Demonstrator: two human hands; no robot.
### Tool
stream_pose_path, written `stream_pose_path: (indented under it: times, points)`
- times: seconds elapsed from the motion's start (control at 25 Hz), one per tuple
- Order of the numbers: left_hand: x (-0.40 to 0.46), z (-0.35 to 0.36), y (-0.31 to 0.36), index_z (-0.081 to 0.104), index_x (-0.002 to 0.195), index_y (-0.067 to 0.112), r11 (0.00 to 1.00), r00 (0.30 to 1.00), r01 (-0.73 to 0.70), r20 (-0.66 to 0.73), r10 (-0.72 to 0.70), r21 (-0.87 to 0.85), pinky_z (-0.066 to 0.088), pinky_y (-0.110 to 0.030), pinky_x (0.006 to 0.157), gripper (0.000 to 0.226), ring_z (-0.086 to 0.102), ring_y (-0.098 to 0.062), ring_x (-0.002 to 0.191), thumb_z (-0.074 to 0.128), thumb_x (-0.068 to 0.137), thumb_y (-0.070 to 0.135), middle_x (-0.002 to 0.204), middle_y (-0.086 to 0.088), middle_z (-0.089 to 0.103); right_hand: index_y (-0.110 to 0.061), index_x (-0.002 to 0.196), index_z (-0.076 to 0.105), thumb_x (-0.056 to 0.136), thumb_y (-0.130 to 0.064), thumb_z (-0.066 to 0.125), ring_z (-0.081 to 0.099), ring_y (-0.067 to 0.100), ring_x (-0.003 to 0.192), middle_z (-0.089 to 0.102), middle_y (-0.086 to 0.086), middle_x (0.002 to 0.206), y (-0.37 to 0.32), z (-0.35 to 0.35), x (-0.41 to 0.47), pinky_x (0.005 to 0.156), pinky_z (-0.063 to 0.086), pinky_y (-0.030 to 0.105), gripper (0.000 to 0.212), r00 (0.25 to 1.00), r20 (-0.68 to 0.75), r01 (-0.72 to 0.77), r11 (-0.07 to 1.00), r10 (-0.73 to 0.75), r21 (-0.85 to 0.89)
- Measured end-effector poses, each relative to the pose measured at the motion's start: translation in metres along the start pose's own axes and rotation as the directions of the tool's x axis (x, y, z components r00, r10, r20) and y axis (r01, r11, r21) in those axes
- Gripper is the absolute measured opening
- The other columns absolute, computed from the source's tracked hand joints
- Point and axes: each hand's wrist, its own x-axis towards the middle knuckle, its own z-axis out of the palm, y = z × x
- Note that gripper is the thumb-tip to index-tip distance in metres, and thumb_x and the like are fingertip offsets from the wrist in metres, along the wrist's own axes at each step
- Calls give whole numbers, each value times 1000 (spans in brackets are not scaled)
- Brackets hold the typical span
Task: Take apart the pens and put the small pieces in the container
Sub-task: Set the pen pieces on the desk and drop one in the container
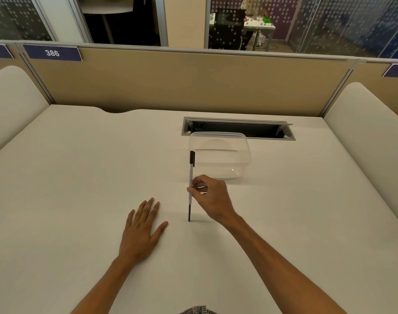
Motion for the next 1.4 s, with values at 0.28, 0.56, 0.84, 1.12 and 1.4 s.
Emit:
stream_pose_path:
  times: [0.28,0.56,0.84,1.12,1.4]
  points:
    - [-1,-1,1,12,152,31,1000,1000,4,0,-4,-6,6,-39,121,72,0,-9,147,11,89,67,161,9,8,-13,87,70,80,-19,77,70,5,70,73,-4,77,-4,-5,7,70,58,19,12,1000,-24,-19,1000,20,10]
    - [-1,-2,1,11,151,32,1000,1000,8,5,-8,-5,5,-37,120,71,-1,-7,147,11,89,67,161,10,7,-16,86,70,80,-20,77,69,0,72,73,-8,76,-8,-11,14,70,58,22,10,998,-65,4,1000,-3,27]
    - [0,-5,4,17,152,25,998,1000,5,17,-4,-61,6,-40,120,84,3,-12,147,5,84,73,161,3,12,-24,87,69,80,-29,73,68,-1,72,71,-14,74,-3,-14,-5,66,55,22,9,998,-56,0,996,-6,-92]
    - [-1,-30,34,20,151,18,983,937,-150,-332,108,-103,30,-41,111,69,31,-23,141,42,92,49,157,-9,27,-28,92,72,84,-36,66,59,6,78,69,-12,90,11,-16,-45,69,46,24,13,992,86,-57,927,95,-369]
    - [8,-39,54,66,115,11,875,847,-483,-243,473,23,35,-39,108,38,61,-23,114,37,98,29,116,-4,69,-24,93,72,83,-35,72,63,6,82,71,-10,93,7,2,-61,74,52,24,15,985,170,7,973,33,-229]
